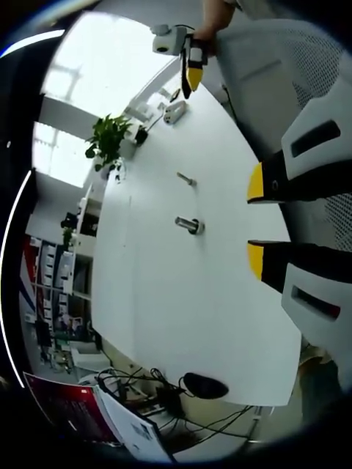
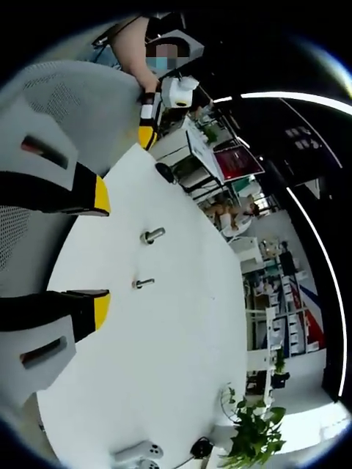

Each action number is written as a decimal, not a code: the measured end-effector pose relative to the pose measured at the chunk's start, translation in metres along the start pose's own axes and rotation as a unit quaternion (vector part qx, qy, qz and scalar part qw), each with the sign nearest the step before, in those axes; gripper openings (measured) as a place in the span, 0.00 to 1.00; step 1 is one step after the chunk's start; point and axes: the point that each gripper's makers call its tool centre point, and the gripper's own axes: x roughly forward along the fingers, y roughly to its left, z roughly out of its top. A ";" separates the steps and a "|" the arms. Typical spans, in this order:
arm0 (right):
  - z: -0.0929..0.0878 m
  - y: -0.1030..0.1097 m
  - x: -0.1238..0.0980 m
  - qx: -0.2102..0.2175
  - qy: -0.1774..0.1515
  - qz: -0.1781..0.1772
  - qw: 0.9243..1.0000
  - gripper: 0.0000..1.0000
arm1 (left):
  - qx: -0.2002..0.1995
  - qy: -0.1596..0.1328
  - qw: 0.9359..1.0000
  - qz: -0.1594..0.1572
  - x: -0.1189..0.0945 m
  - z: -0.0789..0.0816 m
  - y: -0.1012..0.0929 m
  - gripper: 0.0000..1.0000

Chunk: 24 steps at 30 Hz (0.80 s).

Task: Place the washer onto the threaded stud by aligning its center hole with the stud, sliding it down to the base, and recovering from edge contact or off-axis alignment until the washer reaches the visible bottom stop.

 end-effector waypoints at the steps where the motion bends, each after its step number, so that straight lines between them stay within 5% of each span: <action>1: -0.001 -0.001 0.000 0.001 0.001 -0.001 1.000 0.42 | 0.000 -0.001 1.000 0.003 0.000 0.000 0.001 0.18; 24: -0.010 -0.003 0.002 0.011 0.025 -0.006 1.000 0.40 | -0.001 -0.002 1.000 0.003 0.000 0.001 0.001 0.19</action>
